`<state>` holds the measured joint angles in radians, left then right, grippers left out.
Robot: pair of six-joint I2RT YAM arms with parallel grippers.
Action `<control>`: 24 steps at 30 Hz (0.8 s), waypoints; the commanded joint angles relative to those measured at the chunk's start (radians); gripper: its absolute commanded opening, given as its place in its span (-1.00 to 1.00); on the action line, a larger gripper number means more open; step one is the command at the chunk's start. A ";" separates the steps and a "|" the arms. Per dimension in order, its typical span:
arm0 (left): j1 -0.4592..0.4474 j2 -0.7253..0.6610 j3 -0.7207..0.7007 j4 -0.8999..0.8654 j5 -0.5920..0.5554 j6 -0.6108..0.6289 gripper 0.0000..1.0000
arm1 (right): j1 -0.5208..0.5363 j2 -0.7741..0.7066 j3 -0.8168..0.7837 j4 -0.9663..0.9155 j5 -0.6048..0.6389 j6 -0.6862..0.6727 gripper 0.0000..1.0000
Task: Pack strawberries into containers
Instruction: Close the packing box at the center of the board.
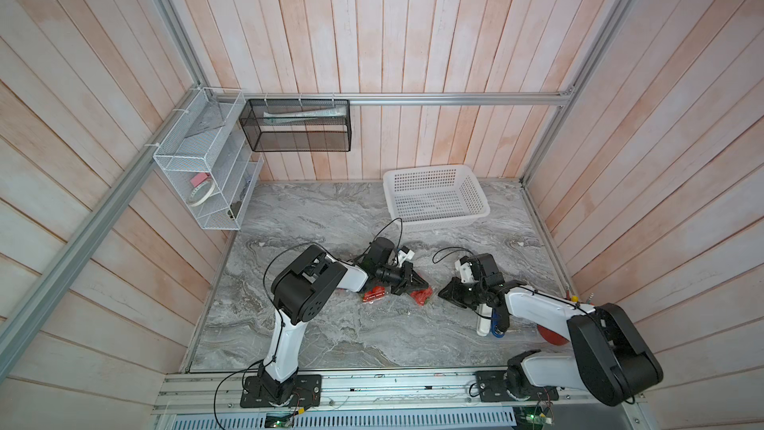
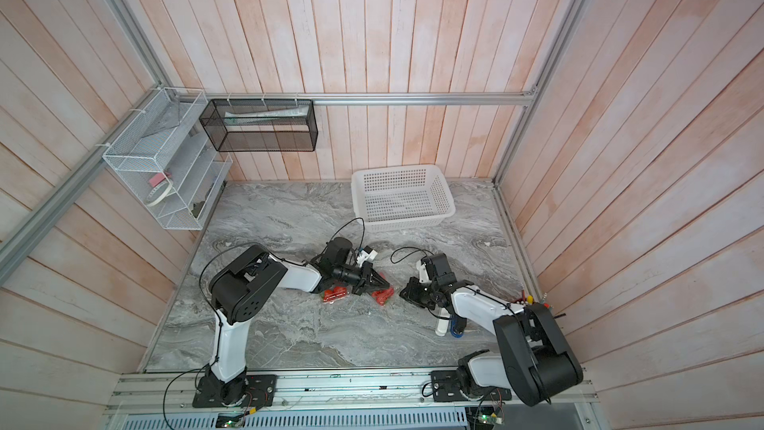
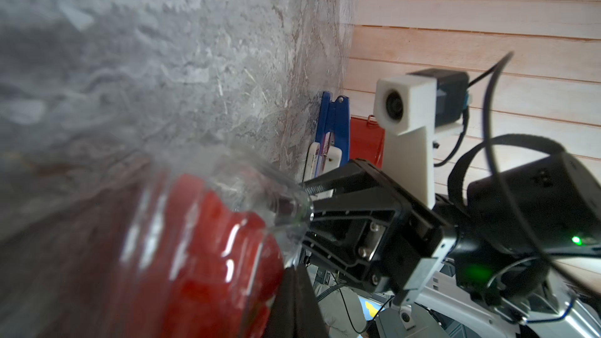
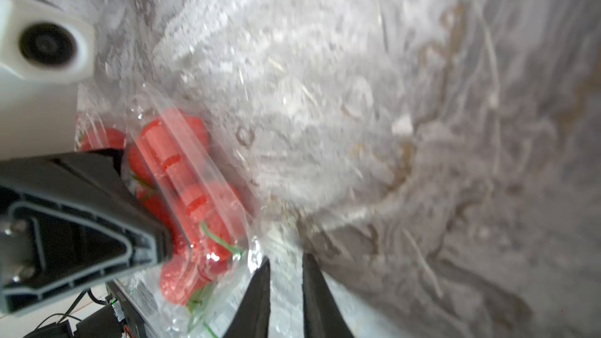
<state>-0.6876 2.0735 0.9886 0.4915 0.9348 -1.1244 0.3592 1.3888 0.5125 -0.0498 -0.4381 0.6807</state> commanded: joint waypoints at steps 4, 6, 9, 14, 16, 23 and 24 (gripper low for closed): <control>0.004 0.049 0.017 -0.090 -0.032 0.032 -0.90 | -0.040 0.183 0.180 0.127 -0.102 -0.102 -0.59; 0.007 0.061 0.024 -0.089 -0.030 0.034 -0.90 | -0.054 0.188 0.187 0.119 -0.106 -0.108 -0.59; 0.015 0.077 0.036 -0.085 -0.025 0.034 -0.90 | -0.071 0.122 0.158 0.073 -0.081 -0.115 -0.54; 0.030 0.087 0.064 -0.100 -0.018 0.045 -0.90 | -0.096 -0.068 0.052 0.047 -0.068 -0.060 -0.39; 0.036 0.086 0.074 -0.106 -0.019 0.049 -0.90 | -0.095 -0.121 0.012 0.068 -0.093 -0.027 -0.31; 0.048 0.084 0.108 -0.137 -0.018 0.062 -0.90 | -0.091 -0.119 -0.042 0.133 -0.169 0.034 -0.08; 0.049 0.081 0.110 -0.140 -0.019 0.063 -0.90 | -0.085 -0.113 -0.059 0.176 -0.182 0.060 -0.05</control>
<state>-0.6487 2.1201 1.0870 0.4225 0.9489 -1.0904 0.2668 1.2598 0.4862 0.0532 -0.5617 0.6865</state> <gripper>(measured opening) 0.054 0.467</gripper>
